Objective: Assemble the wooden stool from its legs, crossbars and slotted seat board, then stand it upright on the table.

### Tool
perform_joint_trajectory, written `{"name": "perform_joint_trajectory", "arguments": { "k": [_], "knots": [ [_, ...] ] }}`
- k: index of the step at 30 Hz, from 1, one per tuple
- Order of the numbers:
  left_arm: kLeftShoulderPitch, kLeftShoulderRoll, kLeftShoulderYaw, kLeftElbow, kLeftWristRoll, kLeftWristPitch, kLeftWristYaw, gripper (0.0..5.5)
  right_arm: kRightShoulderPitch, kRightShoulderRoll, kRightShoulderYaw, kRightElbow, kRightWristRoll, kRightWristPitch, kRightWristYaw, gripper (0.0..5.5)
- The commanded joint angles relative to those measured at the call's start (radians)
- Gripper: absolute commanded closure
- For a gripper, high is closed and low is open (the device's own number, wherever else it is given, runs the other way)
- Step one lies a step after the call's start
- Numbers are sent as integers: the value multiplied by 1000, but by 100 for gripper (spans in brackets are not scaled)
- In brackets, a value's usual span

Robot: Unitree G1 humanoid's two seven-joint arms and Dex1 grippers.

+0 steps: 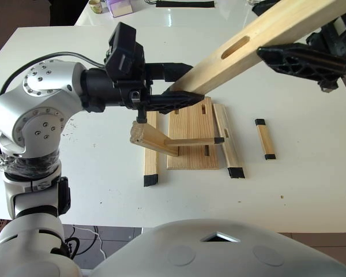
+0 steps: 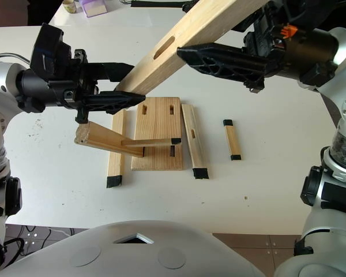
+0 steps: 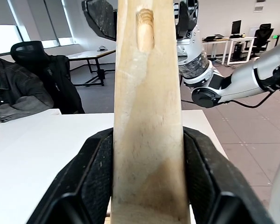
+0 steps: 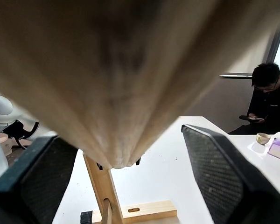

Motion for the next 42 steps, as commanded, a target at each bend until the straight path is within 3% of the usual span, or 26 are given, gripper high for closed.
{"name": "perform_joint_trajectory", "arguments": {
  "k": [1,7,19,29,30,36,42],
  "knots": [
    [-18,26,-11,-1,-22,18,-46,349,10,-24,41,-39,-69,-15,70,161],
    [-16,38,-48,4,36,-14,-90,349,-6,-19,24,-45,-58,1,108,161],
    [-1,38,-73,23,103,-44,-102,349,3,-16,17,-52,-74,-6,106,350],
    [-32,5,-66,60,103,4,-15,349,58,-24,32,-69,-143,-43,105,350],
    [-41,-3,-72,67,127,-6,-2,314,57,-20,30,-69,-142,-48,99,350],
    [-83,-82,-43,137,192,-49,118,219,-1,4,18,-23,-183,-91,49,350],
    [-28,-17,21,179,157,-22,64,214,-41,-27,8,55,-280,-133,31,350]
  ]
}}
